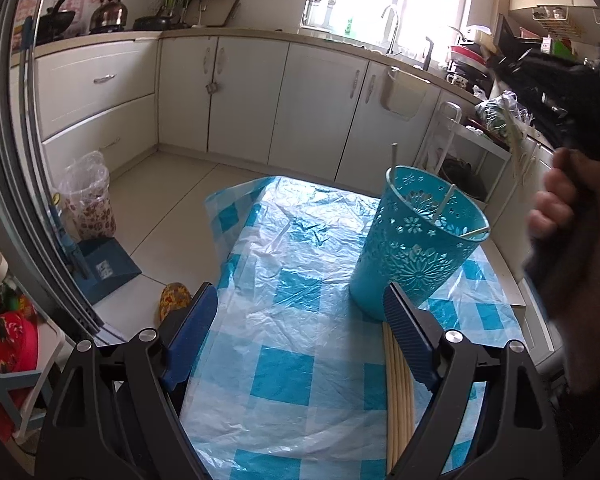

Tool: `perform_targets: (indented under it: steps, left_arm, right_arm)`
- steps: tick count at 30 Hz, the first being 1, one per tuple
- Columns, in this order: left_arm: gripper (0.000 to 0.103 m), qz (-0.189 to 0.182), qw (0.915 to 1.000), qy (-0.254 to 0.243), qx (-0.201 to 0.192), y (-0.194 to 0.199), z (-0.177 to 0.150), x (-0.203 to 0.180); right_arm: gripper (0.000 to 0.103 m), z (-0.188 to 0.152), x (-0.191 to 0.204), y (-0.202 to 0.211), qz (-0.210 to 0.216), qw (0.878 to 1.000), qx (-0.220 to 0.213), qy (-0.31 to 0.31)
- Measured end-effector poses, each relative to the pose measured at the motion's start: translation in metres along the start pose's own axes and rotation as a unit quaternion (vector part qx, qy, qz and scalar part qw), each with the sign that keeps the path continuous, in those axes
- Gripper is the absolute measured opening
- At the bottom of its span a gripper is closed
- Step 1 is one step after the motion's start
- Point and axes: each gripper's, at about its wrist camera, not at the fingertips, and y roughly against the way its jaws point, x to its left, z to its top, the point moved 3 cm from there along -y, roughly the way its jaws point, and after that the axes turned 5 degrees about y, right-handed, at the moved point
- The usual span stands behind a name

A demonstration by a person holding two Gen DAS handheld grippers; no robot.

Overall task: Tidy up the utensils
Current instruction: 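Grasp a chopstick with the right tool, raise it over the basket, release, then move the right tool back down to the chopstick bundle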

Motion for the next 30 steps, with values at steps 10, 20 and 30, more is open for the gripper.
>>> perform_targets:
  steps: [10,20,30]
  left_arm:
    - [0.081,-0.001,0.9998,0.009,0.019,-0.020,-0.005,0.005]
    - [0.081,0.000,1.0000,-0.005,0.006,-0.001,-0.008,-0.007]
    - [0.083,-0.021,0.9998,-0.002,0.003,0.030,-0.024,-0.018]
  right_arm:
    - [0.007,-0.046,-0.009,-0.023,-0.033,0.997,0.069,0.032]
    - [0.019,-0.042,0.001,0.056,-0.021,0.996,0.063,0.052]
    - [0.020,-0.099,-0.020,0.133,-0.086,0.985,0.140,0.053]
